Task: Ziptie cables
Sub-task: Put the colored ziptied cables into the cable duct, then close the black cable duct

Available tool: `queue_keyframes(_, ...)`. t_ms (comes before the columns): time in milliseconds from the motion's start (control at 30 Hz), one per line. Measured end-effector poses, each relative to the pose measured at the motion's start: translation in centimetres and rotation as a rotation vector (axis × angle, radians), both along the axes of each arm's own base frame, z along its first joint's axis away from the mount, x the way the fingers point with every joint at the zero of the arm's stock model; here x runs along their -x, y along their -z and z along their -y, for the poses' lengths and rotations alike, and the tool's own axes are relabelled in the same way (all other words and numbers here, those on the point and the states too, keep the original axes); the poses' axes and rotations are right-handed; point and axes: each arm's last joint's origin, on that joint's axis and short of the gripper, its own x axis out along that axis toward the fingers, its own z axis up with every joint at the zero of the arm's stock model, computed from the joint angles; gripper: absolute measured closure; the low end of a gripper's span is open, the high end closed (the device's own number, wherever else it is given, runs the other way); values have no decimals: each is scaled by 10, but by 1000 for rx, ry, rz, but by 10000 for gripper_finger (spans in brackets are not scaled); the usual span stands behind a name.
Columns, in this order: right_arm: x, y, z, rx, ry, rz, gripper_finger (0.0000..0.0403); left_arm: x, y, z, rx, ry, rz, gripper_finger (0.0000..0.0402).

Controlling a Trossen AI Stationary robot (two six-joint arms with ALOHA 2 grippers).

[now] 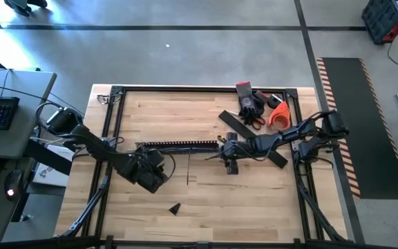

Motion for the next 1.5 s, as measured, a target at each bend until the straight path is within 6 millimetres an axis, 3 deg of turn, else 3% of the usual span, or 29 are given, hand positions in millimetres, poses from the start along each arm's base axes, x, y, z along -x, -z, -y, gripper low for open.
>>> queue_keyframes(167,4,11,2,-28,29,196,182,-11,7,13,13,102,42,257)
queue_keyframes(300,0,20,12,-67,33,239,229,-21,4,24,41,186,144,257)
queue_keyframes(533,-14,27,15,-90,21,242,317,-26,-2,38,92,228,263,257)
queue_keyframes(633,-10,30,6,-104,4,198,376,-23,-3,43,114,225,278,257)
queue_keyframes(700,-4,31,-4,-122,-1,133,394,-21,-3,47,112,230,287,257)
queue_keyframes(967,37,35,-68,-154,-2,-158,401,-7,-5,64,41,223,366,257)
queue_keyframes(1133,68,19,-99,-142,-61,-228,401,-4,-8,71,14,223,432,257)
queue_keyframes(1333,94,-20,-104,-185,-62,-176,375,-9,-14,76,0,268,485,257)
queue_keyframes(1500,111,-53,-94,-275,-15,-103,299,-13,-16,76,-12,288,502,257)
